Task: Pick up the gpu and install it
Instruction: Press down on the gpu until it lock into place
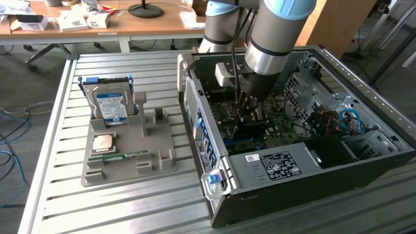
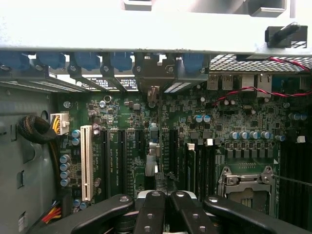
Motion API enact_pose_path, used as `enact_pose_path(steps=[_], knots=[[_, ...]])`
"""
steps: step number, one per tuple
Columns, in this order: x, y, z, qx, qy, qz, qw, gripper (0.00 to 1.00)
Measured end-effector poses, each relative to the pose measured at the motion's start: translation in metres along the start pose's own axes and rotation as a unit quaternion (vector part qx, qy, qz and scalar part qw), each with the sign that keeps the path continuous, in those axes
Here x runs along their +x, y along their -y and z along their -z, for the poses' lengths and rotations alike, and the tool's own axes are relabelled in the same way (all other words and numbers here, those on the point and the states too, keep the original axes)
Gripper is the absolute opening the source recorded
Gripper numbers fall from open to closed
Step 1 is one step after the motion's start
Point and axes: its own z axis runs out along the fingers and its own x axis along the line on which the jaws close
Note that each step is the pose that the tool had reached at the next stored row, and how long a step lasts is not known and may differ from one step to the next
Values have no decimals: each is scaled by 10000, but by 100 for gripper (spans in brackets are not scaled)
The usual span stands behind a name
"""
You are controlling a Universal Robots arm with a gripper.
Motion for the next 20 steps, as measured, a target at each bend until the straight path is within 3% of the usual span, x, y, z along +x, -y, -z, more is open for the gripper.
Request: enact_pose_path(steps=[12, 15, 20], knots=[[2, -8, -18, 0, -1, 0, 10000, 11], [0, -9, -36, 5, 10, -1, 10000, 11], [2, -10, -30, 0, 0, -1, 10000, 11]])
